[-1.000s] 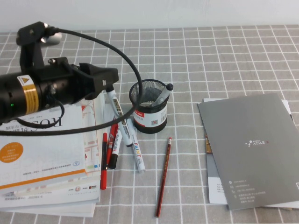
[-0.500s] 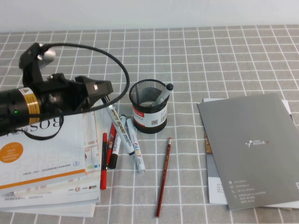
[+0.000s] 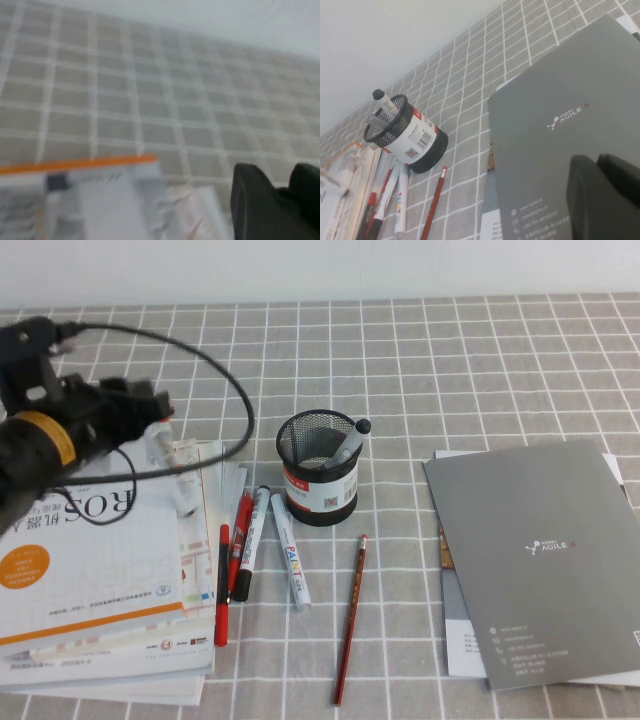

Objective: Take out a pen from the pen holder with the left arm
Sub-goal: 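Take a marker out of the pen holder and lay it on the table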

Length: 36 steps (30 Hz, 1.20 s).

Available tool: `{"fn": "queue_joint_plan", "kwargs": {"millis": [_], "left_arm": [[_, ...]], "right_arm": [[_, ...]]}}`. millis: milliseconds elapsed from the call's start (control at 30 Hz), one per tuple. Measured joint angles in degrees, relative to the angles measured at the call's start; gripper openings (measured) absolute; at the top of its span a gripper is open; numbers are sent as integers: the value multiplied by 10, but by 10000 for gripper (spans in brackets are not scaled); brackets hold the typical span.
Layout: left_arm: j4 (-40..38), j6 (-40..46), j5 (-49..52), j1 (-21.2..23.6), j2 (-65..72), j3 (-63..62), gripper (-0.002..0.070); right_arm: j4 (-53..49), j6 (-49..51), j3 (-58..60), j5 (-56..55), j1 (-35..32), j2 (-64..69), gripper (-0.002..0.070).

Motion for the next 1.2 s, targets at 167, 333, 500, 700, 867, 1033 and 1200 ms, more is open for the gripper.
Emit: {"fn": "queue_joint_plan", "kwargs": {"millis": [167,333,500,700,867,1033,1200], "left_arm": [[-367,404,132,-48,-3,-28,109],[-594,642,355,-63,-4,-93,106],[-670,697,462,-63,2,-127,106],[-712,709,476,-58,27,-131,106],[-731,710,465,-51,92,-131,106],[-747,709,433,-51,130,-137,106],[-748,717,425,-51,155,-174,105]], "right_arm": [[0,0,0,0,0,0,-13],[0,0,0,0,0,0,-13],[0,0,0,0,0,0,-13],[0,0,0,0,0,0,-13],[0,0,0,0,0,0,-13],[0,0,0,0,0,0,-13],[0,0,0,0,0,0,-13]]}}
